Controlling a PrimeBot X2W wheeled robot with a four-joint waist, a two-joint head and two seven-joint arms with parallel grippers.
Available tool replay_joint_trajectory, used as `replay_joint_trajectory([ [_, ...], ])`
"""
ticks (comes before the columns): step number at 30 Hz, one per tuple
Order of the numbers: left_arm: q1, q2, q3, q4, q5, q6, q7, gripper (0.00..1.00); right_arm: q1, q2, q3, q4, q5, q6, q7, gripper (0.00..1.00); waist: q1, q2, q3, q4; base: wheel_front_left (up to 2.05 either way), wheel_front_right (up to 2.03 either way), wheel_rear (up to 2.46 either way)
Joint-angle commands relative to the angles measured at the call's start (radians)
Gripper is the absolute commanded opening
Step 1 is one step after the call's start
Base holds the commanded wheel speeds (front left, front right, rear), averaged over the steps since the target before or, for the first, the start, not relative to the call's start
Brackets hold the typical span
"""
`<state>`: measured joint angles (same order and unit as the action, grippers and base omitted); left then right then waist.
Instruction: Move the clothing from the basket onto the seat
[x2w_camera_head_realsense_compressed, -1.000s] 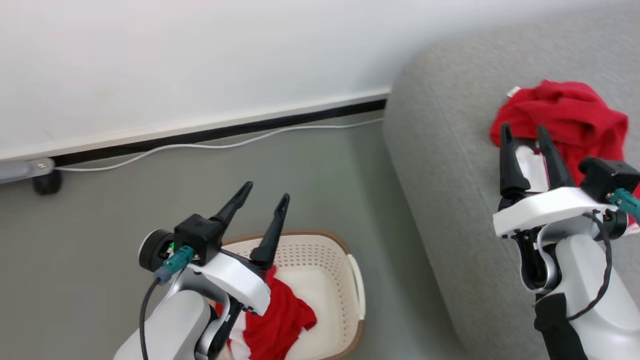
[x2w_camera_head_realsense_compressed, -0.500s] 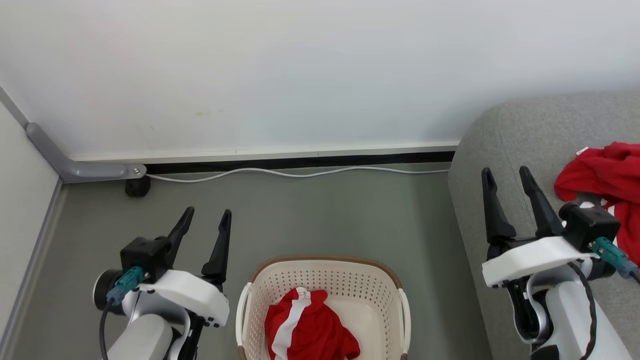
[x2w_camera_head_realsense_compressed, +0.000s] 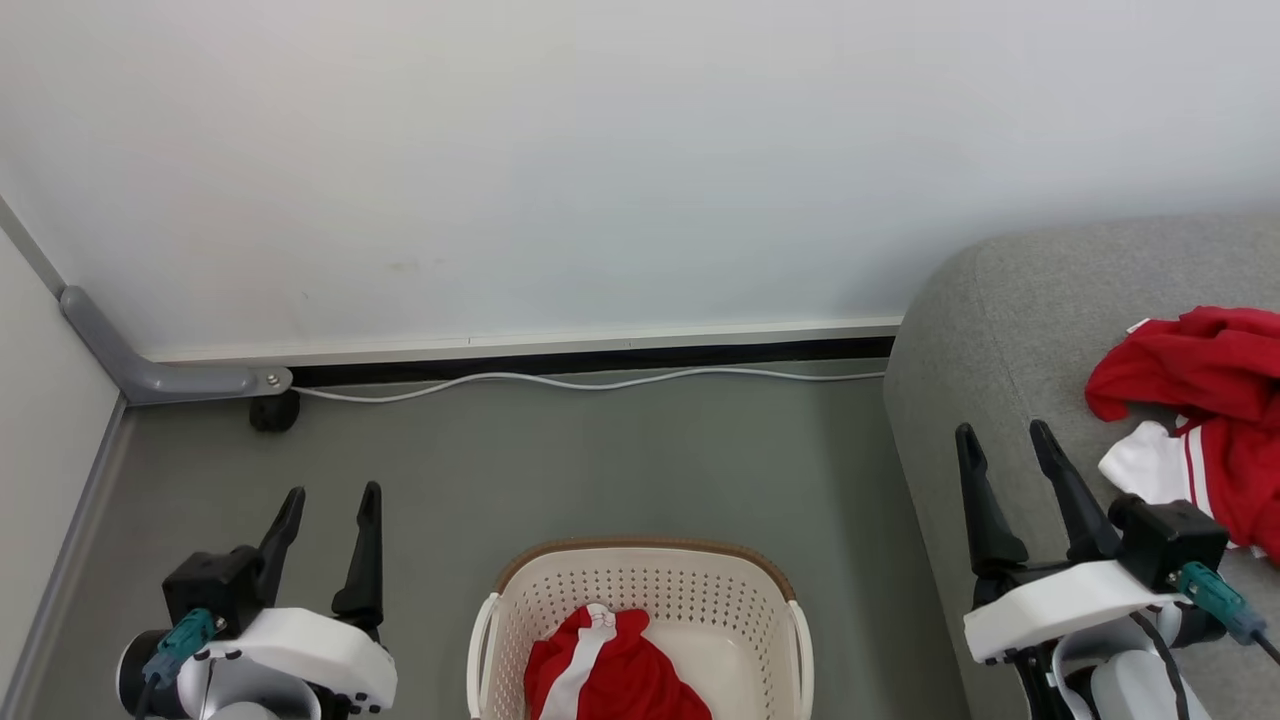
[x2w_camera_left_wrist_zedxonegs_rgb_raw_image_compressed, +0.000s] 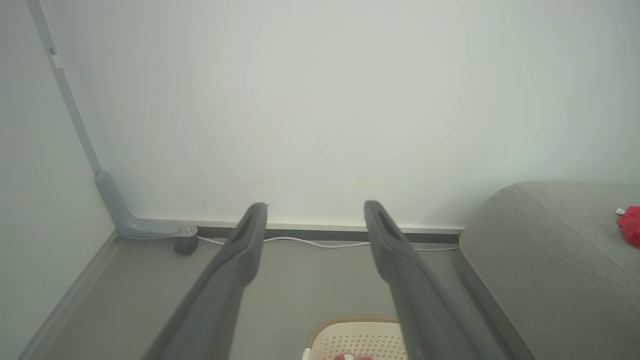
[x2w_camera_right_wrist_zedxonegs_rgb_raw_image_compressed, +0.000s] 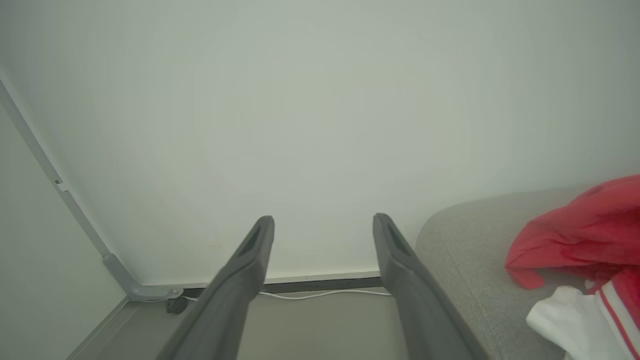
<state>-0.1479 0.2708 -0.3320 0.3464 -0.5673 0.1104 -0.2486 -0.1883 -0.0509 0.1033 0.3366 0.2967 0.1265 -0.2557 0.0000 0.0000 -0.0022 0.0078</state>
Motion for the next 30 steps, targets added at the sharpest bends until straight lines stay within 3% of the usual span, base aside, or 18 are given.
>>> replay_joint_trajectory([
  [1,-0.014,0.020,0.051,-0.030,0.014,-0.003,-0.013,1.00,-0.002,0.001,0.021,-0.036,-0.009,0.004,-0.006,1.00,0.0000,0.0000,-0.003,-0.005,0.00,0.00,0.00],
  [30,0.080,-0.045,0.129,-0.029,0.092,-0.066,-0.013,1.00,0.096,0.001,0.051,-0.063,-0.050,0.004,-0.006,1.00,0.0000,0.0000,-0.031,-0.051,0.00,0.00,0.00],
])
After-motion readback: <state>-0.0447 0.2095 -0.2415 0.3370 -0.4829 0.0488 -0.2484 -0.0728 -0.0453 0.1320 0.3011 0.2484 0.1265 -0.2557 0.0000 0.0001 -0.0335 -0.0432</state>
